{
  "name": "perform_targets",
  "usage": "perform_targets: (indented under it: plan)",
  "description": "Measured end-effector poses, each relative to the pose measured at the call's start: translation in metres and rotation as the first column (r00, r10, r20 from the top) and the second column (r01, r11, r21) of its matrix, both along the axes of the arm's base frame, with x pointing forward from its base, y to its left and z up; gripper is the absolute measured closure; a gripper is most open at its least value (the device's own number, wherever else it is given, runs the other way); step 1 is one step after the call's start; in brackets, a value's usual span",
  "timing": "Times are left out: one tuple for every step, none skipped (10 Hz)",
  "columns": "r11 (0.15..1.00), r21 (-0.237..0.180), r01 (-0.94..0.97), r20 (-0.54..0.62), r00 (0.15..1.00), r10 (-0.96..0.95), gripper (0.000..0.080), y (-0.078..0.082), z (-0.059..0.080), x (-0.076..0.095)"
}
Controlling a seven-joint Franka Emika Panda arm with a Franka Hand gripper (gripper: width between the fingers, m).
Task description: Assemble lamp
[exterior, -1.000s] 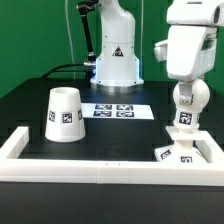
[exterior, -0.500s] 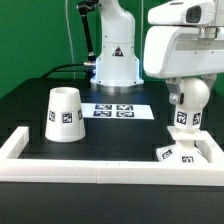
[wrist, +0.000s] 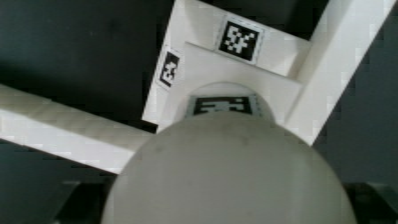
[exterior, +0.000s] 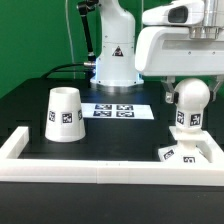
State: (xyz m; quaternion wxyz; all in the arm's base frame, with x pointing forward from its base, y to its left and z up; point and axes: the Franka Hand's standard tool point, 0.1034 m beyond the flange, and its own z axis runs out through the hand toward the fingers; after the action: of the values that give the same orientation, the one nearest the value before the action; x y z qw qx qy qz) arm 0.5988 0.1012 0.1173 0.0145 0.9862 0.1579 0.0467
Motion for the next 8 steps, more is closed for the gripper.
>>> perform_targets:
  plan:
    - [0.997, 0.009, 0.080, 0.001, 0.997, -0.080, 0.0220, 0.0004, 0.0001, 0.0000]
    - [0.985, 0.017, 0.171, -0.001, 0.985, -0.171, 0.0220, 0.0001, 0.0000, -0.0003]
    - [0.960, 0.024, 0.280, -0.006, 0.960, -0.280, 0.0220, -0.0001, 0.0000, -0.0015]
    - [0.906, 0.033, 0.421, -0.021, 0.907, -0.420, 0.0220, -0.0005, -0.0004, -0.0033]
    - [0.863, 0.034, 0.504, -0.032, 0.863, -0.503, 0.0220, 0.0002, -0.0004, -0.0046]
    - [0.792, 0.035, 0.609, -0.045, 0.793, -0.608, 0.0220, 0.0010, -0.0003, -0.0057]
    - [0.724, 0.030, 0.689, -0.054, 0.725, -0.687, 0.0220, 0.0026, -0.0001, -0.0066]
    - [0.673, 0.027, 0.739, -0.059, 0.673, -0.737, 0.0220, 0.0040, 0.0002, -0.0071]
